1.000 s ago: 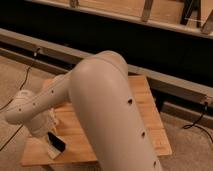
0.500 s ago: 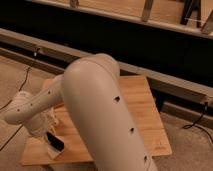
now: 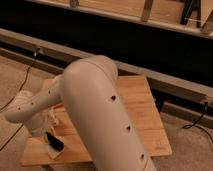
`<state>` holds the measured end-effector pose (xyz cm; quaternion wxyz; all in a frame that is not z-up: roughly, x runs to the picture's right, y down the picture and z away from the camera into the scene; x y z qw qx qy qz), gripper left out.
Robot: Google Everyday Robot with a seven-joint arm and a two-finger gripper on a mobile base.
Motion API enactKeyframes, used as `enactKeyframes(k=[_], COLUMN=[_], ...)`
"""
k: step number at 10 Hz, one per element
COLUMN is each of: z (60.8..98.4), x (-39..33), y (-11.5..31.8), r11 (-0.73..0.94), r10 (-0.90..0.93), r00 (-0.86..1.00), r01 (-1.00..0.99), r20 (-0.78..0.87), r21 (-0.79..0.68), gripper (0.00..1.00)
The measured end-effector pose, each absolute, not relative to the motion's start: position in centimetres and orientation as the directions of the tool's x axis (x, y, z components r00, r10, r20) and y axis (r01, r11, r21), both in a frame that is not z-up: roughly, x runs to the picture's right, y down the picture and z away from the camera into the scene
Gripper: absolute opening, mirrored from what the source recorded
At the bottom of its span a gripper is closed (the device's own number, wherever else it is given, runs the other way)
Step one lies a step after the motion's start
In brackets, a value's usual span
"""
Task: Place the eraser on the white sponge
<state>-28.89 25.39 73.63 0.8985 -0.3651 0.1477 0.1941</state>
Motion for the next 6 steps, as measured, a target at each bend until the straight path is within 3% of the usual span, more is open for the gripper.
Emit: enactKeyframes(k=[6], z=[73.2], x=[-28.31], y=[25.79], r11=[0.627], r10=[0.224], r00=[0.88], r01=[-0.459], r20=[-0.419], r21=[-0.63], gripper=[0.0])
